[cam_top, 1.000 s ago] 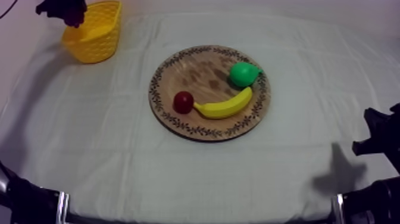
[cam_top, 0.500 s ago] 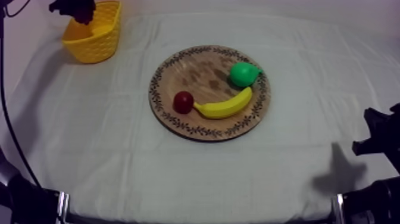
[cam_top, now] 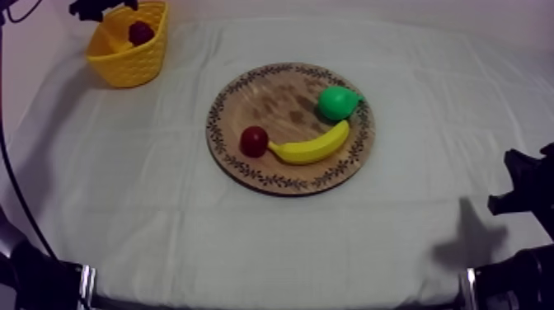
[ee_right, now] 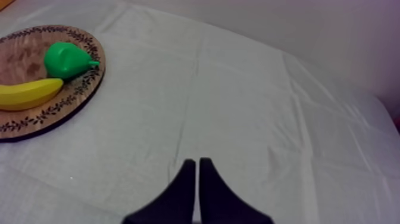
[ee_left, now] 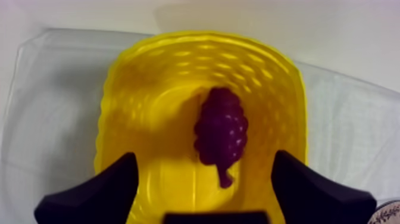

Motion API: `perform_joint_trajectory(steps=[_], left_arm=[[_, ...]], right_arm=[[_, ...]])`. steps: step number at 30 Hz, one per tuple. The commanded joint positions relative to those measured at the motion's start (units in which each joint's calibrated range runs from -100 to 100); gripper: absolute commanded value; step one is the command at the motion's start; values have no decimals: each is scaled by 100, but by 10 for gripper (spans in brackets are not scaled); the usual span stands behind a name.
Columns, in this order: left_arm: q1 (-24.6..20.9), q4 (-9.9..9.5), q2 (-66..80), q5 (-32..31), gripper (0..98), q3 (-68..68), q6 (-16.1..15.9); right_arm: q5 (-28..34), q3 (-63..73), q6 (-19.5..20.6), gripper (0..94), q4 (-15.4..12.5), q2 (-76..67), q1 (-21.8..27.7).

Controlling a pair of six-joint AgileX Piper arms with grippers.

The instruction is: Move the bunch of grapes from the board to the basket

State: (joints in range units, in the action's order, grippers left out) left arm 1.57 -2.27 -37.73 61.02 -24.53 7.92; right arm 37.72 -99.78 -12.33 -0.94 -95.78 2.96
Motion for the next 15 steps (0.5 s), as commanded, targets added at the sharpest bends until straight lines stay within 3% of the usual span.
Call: perform_joint_trajectory(steps=[1,6,11,15], left_arm=[[-2,-5,39,-45,855,67,6],[37,-46,316,-176,841,376,11],[180,-253,1067,-529,796,1265,164],[380,-519,1998,-835,687,2373,431]], right_arm=[[2,1,0,3,-1,2,3],[2,1,0,3,-1,2,3],[2,1,0,3,-1,2,3],[2,1,0,3,-1,2,3]])
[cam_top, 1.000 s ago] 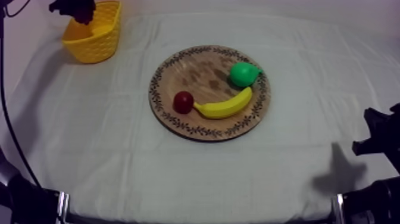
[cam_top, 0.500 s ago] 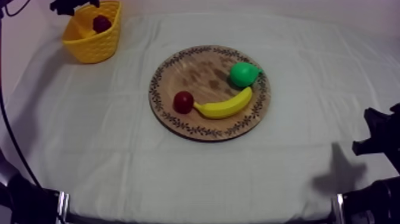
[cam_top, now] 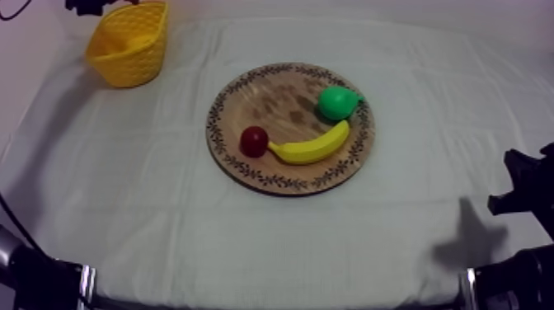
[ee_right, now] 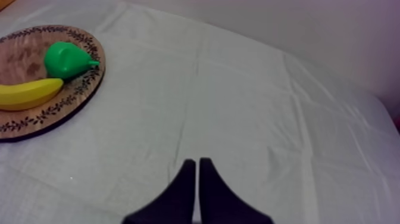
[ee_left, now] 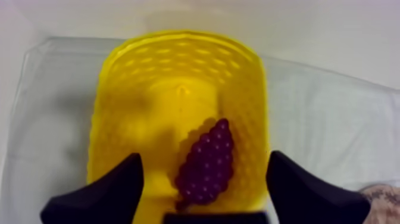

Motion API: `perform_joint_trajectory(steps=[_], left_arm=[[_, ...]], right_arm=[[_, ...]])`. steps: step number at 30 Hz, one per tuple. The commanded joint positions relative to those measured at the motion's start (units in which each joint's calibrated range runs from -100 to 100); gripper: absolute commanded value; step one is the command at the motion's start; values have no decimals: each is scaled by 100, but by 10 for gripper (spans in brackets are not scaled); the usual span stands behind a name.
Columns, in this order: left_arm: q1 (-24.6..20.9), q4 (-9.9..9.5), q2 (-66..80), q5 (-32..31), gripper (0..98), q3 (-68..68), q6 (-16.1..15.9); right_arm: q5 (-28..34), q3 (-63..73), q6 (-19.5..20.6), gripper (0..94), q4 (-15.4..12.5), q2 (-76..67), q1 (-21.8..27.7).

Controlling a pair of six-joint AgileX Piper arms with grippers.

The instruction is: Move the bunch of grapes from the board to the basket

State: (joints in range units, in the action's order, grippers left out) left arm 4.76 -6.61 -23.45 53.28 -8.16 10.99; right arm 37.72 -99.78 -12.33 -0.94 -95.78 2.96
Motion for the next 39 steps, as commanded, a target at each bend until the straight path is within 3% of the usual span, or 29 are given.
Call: perform_joint_trajectory(steps=[1,6,14,25,39], left_arm=[[121,-148,835,-139,658,1047,196],[404,-357,2224,-588,557,2767,527],[511,-417,3874,-1082,369,5309,833],[200,-448,5464,-2149,181,8226,910],[314,-438,8335,-2465,8,10198,969]], right_arm=[[2,1,0,3,-1,2,3],[2,1,0,3,-1,2,3],[2,1,0,3,-1,2,3],[2,1,0,3,-1,2,3],[2,1,0,3,-1,2,3]])
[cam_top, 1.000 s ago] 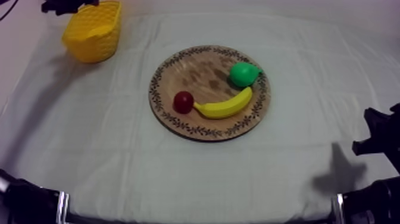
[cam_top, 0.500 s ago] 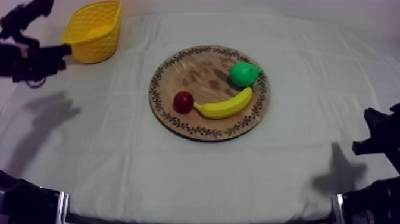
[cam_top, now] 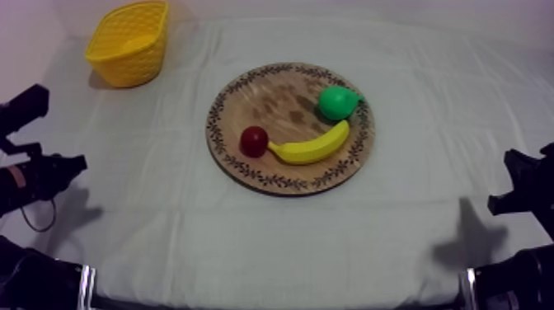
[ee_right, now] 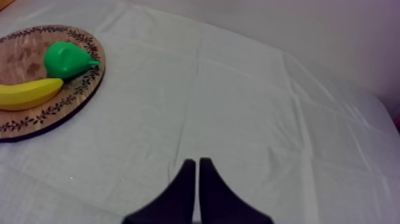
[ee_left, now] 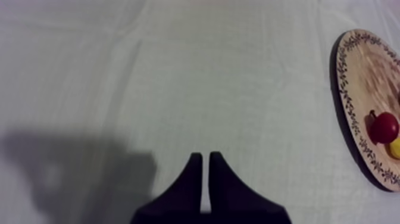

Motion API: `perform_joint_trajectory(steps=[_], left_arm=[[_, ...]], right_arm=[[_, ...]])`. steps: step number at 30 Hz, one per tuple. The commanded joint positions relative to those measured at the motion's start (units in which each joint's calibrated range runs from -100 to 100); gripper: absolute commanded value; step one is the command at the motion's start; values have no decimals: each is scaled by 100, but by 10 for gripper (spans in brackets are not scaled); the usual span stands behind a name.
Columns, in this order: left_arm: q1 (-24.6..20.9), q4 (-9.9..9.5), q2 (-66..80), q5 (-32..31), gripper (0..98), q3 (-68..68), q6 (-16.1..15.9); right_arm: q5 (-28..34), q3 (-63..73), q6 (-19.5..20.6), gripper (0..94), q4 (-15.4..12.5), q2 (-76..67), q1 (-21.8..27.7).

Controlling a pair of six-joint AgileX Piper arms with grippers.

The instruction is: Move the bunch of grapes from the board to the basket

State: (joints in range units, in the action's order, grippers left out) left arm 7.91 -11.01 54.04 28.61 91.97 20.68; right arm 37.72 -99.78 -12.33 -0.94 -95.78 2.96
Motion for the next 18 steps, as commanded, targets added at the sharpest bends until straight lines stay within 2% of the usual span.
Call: perform_joint_trajectory(steps=[1,3,8,10,15,18], left_arm=[[-20,3,778,-1,6,270,3],[-109,74,1163,-57,3,474,-43],[-417,619,2143,10,1,729,-787],[-516,772,2479,92,1,752,-1029],[-723,897,3222,264,1,749,-1250],[-788,914,3524,293,1,753,-1199]], right_arm=[[2,1,0,3,-1,2,3],[2,1,0,3,-1,2,3],[2,1,-2,3,-1,2,3],[2,1,-6,3,-1,2,3],[2,1,-1,3,-1,2,3],[2,1,-1,3,-1,2,3]])
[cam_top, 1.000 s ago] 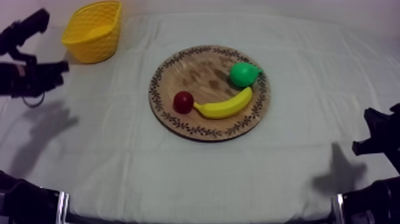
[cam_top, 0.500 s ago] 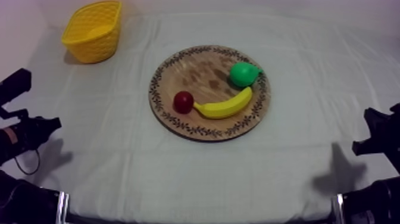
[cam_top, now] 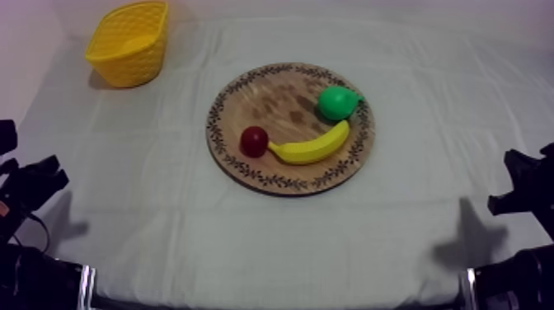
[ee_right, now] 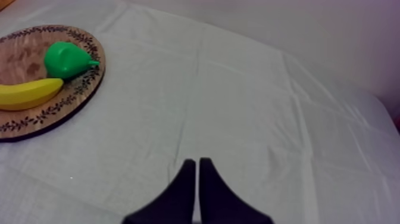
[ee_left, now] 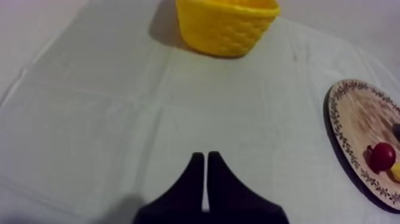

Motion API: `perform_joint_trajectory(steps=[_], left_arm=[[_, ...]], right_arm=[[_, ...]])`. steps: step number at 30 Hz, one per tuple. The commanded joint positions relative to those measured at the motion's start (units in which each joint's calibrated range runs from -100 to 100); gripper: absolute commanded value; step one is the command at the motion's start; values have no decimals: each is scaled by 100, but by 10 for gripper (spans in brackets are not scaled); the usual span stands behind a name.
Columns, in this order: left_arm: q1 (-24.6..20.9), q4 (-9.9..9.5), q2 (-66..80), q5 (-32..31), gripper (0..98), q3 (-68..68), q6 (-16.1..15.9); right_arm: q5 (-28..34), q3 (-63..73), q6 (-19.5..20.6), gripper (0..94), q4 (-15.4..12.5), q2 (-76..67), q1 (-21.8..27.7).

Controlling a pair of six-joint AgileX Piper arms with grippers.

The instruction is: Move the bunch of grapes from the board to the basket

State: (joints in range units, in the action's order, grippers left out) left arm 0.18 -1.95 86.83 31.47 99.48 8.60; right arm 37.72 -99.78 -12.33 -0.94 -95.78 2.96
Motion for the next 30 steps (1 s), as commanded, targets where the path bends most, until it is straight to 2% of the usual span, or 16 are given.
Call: perform_joint_trajectory(steps=[1,8,30], left_arm=[[-28,11,321,11,1,4,58],[-34,15,774,-28,1,26,374],[291,3,1314,-35,1,29,333]], right_arm=[[2,1,-1,3,-1,2,3],[2,1,0,3,-1,2,3],[2,1,-2,3,-1,2,3]])
